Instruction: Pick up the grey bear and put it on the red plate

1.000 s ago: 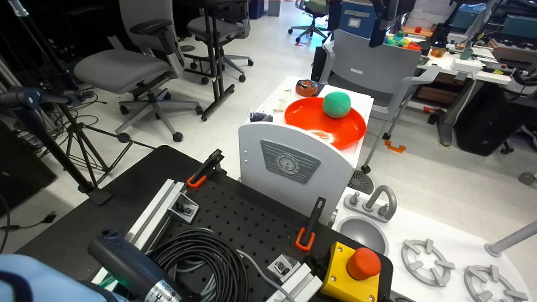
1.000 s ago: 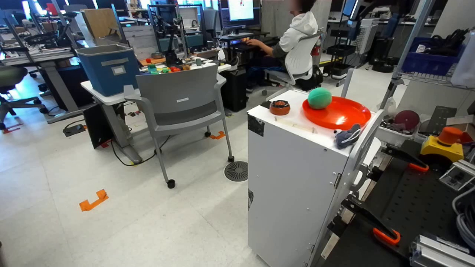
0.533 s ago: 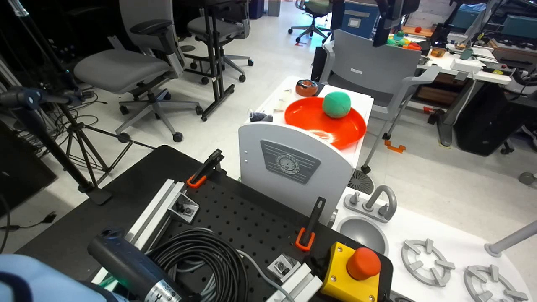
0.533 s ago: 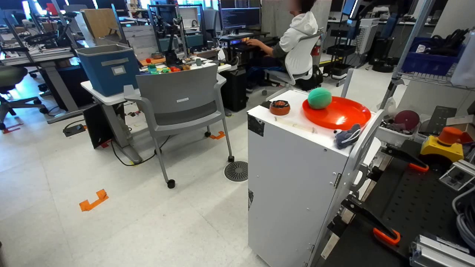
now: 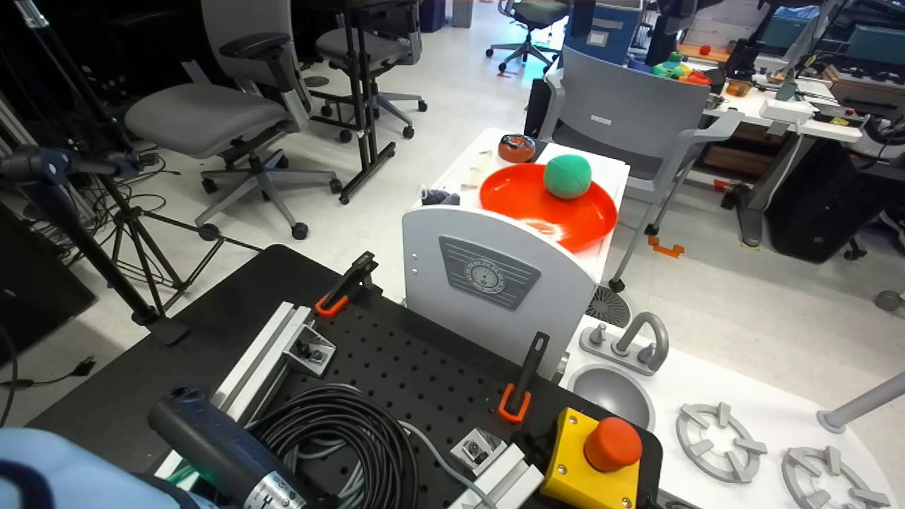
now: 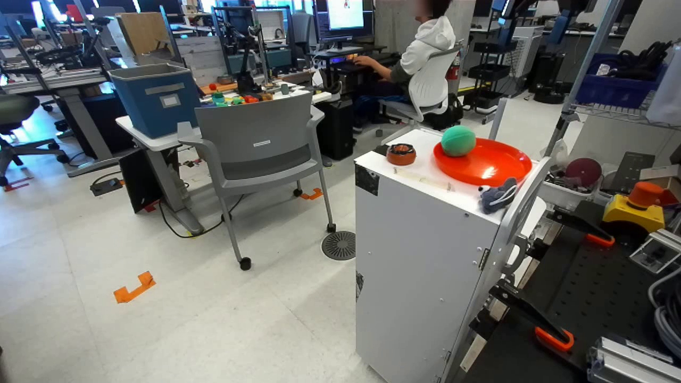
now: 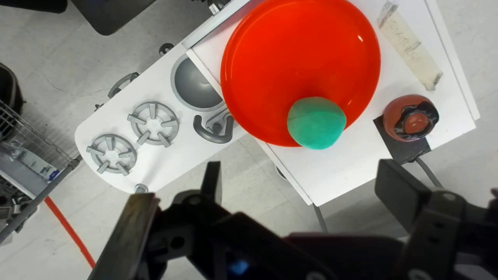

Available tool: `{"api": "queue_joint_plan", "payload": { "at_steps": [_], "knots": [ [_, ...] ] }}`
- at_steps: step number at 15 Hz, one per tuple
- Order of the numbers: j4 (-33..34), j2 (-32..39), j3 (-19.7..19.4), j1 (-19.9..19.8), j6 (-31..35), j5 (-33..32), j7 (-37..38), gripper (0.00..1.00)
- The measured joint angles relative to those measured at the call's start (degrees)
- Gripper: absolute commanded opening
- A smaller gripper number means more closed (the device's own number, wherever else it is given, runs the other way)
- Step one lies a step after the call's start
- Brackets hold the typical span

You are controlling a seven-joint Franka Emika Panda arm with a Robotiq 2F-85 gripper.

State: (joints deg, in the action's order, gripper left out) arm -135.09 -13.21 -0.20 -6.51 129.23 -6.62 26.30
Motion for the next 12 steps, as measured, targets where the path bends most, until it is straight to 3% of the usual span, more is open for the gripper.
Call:
{"api": "queue_joint_plan", "payload": {
  "at_steps": [12],
  "knots": [
    [-6.3, -3.2, 2.2, 6.5, 0.1, 1.9, -8.7, 1.00]
  ]
}}
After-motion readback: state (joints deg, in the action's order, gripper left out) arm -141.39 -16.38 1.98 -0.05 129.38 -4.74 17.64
